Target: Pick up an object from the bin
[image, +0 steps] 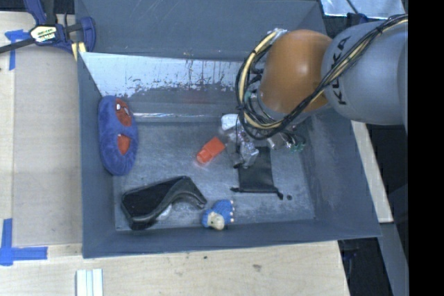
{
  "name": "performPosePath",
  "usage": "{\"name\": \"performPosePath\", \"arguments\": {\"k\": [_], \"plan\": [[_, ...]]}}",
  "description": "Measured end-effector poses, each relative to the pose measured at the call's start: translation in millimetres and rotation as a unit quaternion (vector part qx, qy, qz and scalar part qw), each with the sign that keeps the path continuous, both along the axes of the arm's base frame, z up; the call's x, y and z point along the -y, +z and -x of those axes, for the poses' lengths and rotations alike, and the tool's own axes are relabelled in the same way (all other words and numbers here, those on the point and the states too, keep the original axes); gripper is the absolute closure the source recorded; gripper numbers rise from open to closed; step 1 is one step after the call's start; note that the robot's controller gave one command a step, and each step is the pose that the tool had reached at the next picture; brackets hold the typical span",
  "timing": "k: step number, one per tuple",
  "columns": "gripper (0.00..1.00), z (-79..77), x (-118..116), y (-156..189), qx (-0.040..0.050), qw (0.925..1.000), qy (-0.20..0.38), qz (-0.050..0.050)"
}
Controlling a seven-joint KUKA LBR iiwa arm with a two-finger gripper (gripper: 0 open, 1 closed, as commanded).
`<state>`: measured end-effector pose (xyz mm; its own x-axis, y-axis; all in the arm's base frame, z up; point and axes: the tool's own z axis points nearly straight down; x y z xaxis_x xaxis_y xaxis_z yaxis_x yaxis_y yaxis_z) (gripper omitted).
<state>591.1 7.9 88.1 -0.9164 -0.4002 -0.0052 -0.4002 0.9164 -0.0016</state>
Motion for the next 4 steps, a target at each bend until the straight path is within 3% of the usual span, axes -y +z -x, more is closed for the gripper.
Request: {"name": "performPosePath", "arguments": {"k": [1,2,3,4], "plan": [[0.0,0.0,0,0,0.0,1.0,0.0,0.0],[0.0,23.2,1,-18,-0.0018,0.9888,0.149,0.001],[0.0,18.3,-5,-18,0.0002,0.9613,0.276,0.001],[1.0,18.0,-5,-17,0.0006,0.9616,0.274,0.001]]}}
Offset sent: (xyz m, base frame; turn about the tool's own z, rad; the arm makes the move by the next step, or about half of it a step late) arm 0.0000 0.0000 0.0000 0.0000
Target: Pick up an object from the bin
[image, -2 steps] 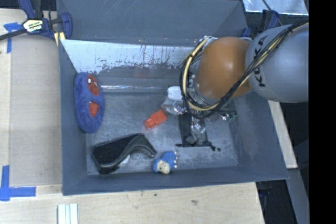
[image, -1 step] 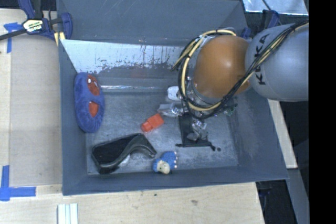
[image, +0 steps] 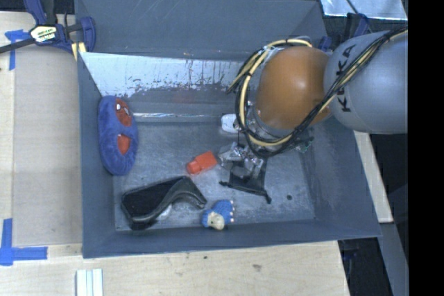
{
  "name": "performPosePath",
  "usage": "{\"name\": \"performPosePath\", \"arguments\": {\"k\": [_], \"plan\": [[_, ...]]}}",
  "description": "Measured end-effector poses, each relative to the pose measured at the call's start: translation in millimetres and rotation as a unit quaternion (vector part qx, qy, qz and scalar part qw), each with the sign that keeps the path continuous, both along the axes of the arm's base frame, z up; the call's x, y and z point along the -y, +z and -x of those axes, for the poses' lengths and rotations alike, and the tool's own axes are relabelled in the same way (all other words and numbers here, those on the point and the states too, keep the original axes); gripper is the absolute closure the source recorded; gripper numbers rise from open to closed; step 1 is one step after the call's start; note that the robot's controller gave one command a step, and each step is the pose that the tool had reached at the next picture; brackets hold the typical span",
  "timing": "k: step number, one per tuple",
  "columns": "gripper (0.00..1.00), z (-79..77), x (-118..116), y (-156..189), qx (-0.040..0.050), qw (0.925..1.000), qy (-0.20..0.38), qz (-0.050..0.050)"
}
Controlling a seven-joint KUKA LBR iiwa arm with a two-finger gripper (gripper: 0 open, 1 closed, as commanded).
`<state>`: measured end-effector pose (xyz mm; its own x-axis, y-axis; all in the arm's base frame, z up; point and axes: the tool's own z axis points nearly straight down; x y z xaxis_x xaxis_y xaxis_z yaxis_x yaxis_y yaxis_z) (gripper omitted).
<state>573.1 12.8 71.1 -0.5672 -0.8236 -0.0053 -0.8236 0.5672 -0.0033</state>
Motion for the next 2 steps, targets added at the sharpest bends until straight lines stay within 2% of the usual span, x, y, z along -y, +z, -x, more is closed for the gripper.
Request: {"name": "performPosePath", "arguments": {"k": [1,2], "plan": [[1.0,50.6,25,113,0.0016,1.0,-0.002,0.001],[1.0,59.0,-26,287,0.0035,0.9996,-0.028,0.0]]}}
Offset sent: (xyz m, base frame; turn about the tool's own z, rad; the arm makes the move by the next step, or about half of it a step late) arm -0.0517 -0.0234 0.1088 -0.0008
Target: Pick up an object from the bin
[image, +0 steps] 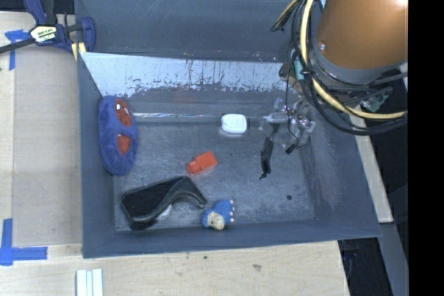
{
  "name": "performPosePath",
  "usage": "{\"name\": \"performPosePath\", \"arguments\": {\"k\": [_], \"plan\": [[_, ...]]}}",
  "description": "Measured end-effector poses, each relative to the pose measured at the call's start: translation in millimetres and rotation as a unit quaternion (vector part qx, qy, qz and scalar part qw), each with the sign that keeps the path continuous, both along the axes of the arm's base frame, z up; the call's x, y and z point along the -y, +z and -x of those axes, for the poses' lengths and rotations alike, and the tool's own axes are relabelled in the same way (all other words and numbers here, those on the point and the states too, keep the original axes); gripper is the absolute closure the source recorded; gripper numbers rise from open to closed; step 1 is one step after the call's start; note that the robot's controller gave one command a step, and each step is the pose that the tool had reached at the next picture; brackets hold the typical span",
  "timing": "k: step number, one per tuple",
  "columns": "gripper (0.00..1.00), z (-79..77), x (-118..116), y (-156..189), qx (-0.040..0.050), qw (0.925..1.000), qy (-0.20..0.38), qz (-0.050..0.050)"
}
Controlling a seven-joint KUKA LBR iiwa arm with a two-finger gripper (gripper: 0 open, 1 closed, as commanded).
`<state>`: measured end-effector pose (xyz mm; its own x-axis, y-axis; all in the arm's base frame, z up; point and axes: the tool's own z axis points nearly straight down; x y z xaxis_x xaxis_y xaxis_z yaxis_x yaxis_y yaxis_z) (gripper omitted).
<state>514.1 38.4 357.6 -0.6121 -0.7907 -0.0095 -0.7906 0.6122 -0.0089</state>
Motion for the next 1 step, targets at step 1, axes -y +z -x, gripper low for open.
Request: {"name": "performPosePath", "arguments": {"k": [1], "plan": [[1.0,-6.9,0.8,34.5,-0.0021,0.9998,0.022,0.0]]}}
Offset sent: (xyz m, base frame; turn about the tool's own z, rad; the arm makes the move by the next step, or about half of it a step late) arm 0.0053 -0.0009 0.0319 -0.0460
